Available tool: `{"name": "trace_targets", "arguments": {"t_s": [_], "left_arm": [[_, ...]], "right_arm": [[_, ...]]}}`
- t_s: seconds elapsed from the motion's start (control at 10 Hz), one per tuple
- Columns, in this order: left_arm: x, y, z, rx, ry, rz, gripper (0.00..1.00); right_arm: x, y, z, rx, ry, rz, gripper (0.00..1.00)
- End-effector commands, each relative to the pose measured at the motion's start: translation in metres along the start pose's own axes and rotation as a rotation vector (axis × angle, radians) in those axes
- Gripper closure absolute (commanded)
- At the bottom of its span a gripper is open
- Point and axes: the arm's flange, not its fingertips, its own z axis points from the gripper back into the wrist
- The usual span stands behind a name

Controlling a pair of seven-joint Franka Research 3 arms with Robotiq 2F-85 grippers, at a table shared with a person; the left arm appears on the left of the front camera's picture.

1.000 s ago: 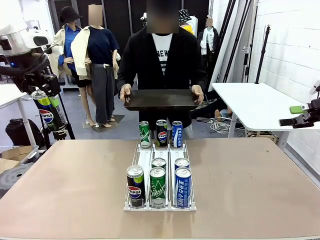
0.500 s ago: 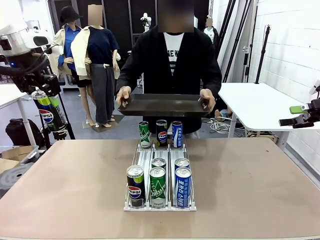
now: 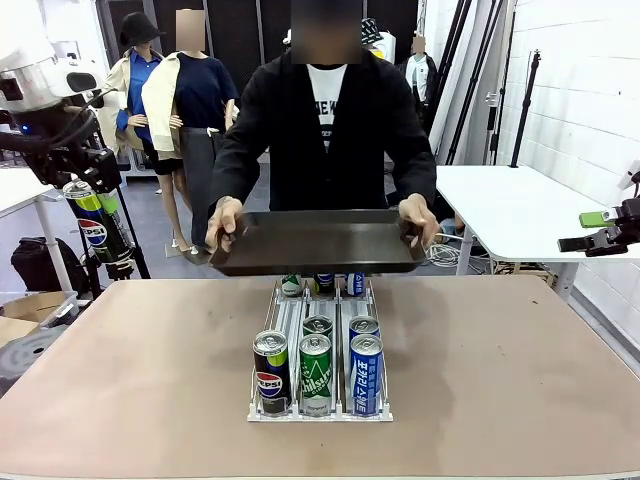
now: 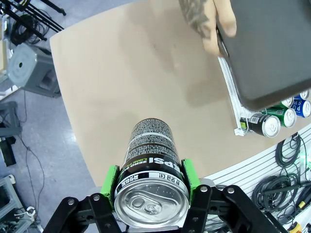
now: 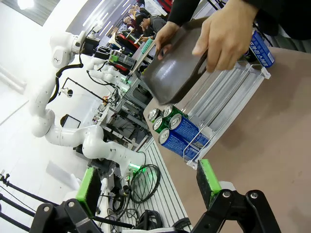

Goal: Retrieve and hand over the desired beverage to the person.
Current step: Place the picked can on the Handle tray extended by the person.

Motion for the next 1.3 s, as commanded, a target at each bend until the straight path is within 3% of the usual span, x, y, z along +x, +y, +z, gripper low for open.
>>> {"name": "trace_targets", "arguments": {"t_s": [0.0,0.4,1.2], "left_arm": [[-0.001,0.001,0.004,0.003,-0.011,0.002,1.0],[0.008,-0.007,0.013,0.005,0.024,0.052,1.0],[0.059,-0.072,0.069,0.037,0.023,0.071,1.0]], "right_arm": [[-0.001,0.001,-0.002,0.008,-0.005,0.012,0.0],[-0.001,0.001,-0.002,0.008,-0.005,0.012,0.0],[-0.001,0.001,-0.002,0.008,-0.005,0.012,0.0]]}}
